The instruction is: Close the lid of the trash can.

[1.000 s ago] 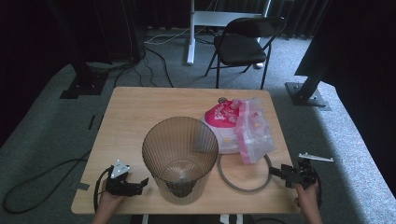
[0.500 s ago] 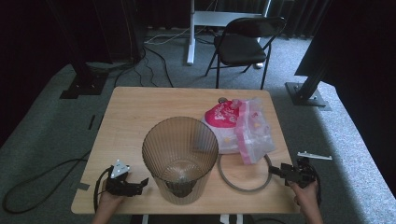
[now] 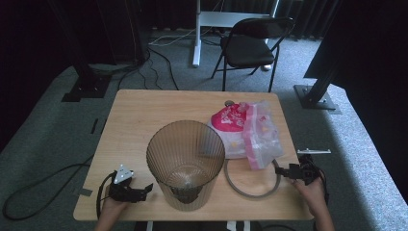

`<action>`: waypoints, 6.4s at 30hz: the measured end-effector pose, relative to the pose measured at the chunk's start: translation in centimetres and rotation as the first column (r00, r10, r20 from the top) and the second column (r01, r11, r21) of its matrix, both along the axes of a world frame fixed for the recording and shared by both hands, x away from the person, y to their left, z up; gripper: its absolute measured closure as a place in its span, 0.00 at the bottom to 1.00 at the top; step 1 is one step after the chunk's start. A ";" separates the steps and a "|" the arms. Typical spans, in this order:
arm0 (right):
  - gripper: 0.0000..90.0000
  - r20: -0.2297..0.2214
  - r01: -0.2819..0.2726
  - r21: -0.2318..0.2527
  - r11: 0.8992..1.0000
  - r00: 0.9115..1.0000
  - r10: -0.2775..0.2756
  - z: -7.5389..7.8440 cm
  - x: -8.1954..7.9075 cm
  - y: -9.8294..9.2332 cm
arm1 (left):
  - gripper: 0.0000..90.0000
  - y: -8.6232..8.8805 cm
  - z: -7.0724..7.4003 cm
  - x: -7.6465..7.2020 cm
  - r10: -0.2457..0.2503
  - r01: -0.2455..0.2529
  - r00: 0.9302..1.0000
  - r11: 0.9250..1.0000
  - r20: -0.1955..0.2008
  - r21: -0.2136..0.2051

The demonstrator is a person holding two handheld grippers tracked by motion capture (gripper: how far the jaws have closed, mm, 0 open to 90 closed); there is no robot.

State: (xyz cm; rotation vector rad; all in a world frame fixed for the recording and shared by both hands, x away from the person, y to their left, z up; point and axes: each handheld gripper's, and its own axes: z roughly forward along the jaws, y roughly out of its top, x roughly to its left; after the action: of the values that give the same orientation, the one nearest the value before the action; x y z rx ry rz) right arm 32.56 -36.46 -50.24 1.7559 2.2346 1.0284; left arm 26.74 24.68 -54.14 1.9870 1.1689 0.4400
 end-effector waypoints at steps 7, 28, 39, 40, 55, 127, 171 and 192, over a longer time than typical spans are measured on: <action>0.26 -0.018 0.010 -0.123 0.992 1.000 -0.012 -0.6 0.6 1.4 | 0.00 0.0 0.0 0.0 -0.001 0.001 1.000 1.000 -0.001 -0.002; 0.90 0.007 0.038 -0.289 0.957 0.999 -0.038 -1.9 0.5 3.2 | 0.00 -0.1 0.0 0.0 -0.005 0.005 1.000 1.000 -0.003 0.009; 0.92 -0.004 0.068 -0.070 0.995 0.998 -0.069 -1.5 0.4 1.4 | 0.00 0.0 0.0 0.0 -0.001 0.001 1.000 1.000 -0.001 0.010; 0.93 0.000 0.066 -0.032 0.997 0.998 -0.066 -1.2 0.4 1.1 | 0.00 -0.1 0.0 0.0 -0.001 0.001 1.000 1.000 0.001 0.011; 0.93 0.041 0.051 0.108 0.993 0.998 -0.056 1.6 -0.2 -0.1 | 0.00 -0.1 -0.1 0.0 0.002 -0.002 1.000 1.000 0.001 0.011; 0.93 0.471 -0.384 0.239 0.892 0.849 0.239 22.2 2.3 10.0 | 0.00 0.0 -0.2 0.0 0.000 0.000 1.000 1.000 -0.004 0.013; 0.93 0.304 -0.577 0.178 0.797 0.803 0.513 20.2 5.5 22.9 | 0.00 0.1 -0.2 0.0 -0.001 0.001 1.000 1.000 -0.004 0.011; 0.75 0.284 -0.553 0.135 0.822 0.816 0.503 19.7 5.9 22.9 | 0.00 0.1 -0.2 0.0 -0.006 0.006 1.000 1.000 -0.009 0.016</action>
State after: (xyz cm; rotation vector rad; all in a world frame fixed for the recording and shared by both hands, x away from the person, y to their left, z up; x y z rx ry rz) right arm 38.42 -13.53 -30.55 0.9801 2.5885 1.5367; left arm 26.76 24.73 -54.31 2.0079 1.1678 0.4391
